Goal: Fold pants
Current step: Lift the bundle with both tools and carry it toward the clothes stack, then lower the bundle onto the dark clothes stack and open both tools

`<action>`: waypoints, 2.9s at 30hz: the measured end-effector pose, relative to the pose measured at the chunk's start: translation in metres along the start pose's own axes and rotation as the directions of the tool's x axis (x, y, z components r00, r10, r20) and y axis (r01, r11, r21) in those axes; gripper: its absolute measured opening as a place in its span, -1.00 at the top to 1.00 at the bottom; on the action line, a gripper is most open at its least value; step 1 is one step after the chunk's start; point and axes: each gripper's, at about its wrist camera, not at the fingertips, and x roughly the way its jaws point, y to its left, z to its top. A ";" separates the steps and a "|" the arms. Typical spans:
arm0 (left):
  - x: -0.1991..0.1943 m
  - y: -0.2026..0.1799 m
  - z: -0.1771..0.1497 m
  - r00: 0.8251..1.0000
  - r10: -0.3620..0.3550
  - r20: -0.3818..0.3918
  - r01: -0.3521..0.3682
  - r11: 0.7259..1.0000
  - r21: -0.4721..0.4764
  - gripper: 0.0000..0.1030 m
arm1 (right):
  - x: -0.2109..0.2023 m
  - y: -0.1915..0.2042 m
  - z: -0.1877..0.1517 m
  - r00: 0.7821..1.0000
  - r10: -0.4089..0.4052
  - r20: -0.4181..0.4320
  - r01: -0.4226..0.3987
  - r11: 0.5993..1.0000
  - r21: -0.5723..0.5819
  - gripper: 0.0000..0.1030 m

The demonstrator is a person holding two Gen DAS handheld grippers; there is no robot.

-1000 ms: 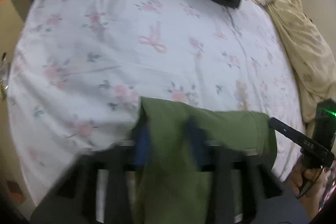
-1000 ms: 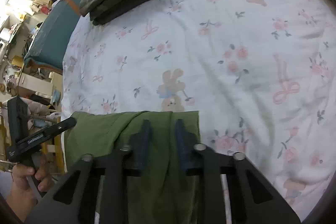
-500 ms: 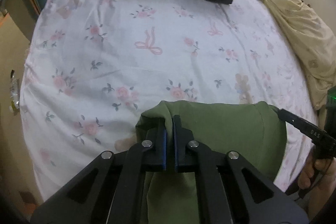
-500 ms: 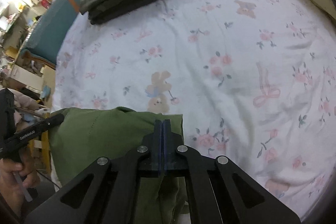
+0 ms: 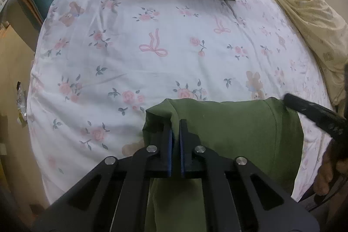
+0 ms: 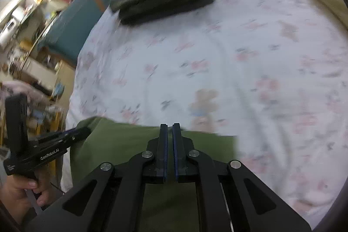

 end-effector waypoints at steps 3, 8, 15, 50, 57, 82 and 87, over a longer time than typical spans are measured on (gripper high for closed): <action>0.001 -0.001 0.000 1.000 0.002 -0.007 -0.002 1.000 -0.002 0.94 | 0.024 0.015 -0.001 0.997 -0.054 -0.048 0.049 0.995 -0.092 0.98; 0.006 0.000 -0.002 1.000 0.000 -0.022 0.000 1.000 0.000 0.96 | 0.028 -0.033 -0.006 0.957 -0.283 -0.068 0.283 0.959 -0.008 1.00; -0.009 0.014 -0.006 1.000 -0.016 0.007 0.016 0.995 -0.094 0.69 | -0.024 -0.072 -0.011 0.959 -0.281 0.028 0.274 0.949 0.158 0.85; 0.038 0.049 -0.090 0.987 -0.120 -0.105 0.102 0.982 -0.162 -0.92 | 0.019 -0.063 -0.106 0.983 0.126 -0.130 -0.092 0.965 0.245 -0.93; 0.031 0.041 -0.084 0.951 -0.291 -0.102 0.278 0.952 -0.125 0.48 | 0.032 -0.047 -0.112 0.975 0.205 -0.087 -0.189 0.968 0.166 0.08; -0.045 0.010 0.351 0.930 -0.080 0.359 0.048 0.994 0.097 0.77 | -0.003 0.025 0.337 0.954 0.076 0.291 -0.026 0.985 -0.171 0.60; 0.026 0.017 0.403 0.933 0.002 0.360 -0.031 0.997 0.075 0.76 | 0.059 0.000 0.382 0.955 -0.010 0.296 0.063 0.984 -0.168 0.60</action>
